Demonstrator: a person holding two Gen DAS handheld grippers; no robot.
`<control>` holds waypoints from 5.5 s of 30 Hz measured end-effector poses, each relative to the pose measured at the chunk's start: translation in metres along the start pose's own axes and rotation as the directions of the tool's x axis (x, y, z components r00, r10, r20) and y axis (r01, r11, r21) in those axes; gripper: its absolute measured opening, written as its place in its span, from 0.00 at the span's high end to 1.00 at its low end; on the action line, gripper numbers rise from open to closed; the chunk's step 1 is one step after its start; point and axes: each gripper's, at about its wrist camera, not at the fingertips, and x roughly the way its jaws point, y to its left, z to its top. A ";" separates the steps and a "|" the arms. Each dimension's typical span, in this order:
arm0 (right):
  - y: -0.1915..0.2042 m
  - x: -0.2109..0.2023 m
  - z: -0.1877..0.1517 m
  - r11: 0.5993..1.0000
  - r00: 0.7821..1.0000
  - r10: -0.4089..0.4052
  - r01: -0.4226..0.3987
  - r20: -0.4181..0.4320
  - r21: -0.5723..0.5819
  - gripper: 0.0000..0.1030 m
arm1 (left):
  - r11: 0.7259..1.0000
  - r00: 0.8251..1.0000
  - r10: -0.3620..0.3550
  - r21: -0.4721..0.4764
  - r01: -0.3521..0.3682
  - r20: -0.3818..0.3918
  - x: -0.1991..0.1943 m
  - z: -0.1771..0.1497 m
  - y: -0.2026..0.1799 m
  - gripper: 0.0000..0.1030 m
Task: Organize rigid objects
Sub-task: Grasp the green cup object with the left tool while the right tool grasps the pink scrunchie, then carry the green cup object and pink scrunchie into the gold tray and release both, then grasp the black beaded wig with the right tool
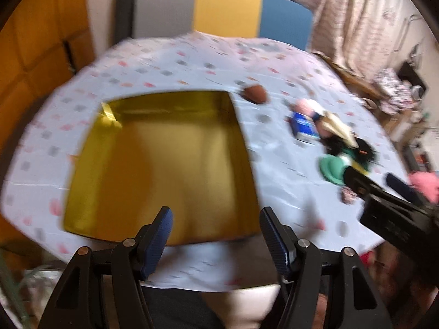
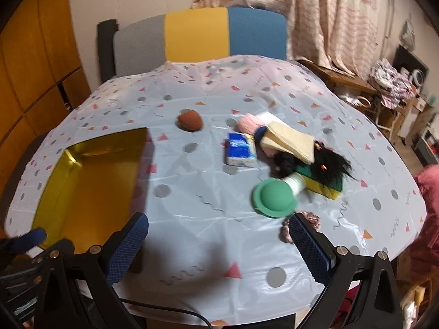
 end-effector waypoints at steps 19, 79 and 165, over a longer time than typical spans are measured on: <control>-0.168 0.049 -0.053 0.962 0.996 0.054 -0.071 0.072 0.262 0.00 | 0.927 0.951 -0.247 0.239 0.288 -0.186 0.072 0.032 -0.113 0.36; -0.138 0.096 -0.060 0.959 0.987 0.158 -0.146 -0.029 0.242 0.82 | 0.911 0.932 -0.362 0.203 0.359 -0.023 0.117 0.078 -0.088 0.47; 0.114 0.095 0.063 0.913 0.917 0.398 -0.398 -0.021 -0.090 0.27 | 0.962 0.977 -0.122 -0.220 0.160 0.175 0.056 0.011 0.122 0.28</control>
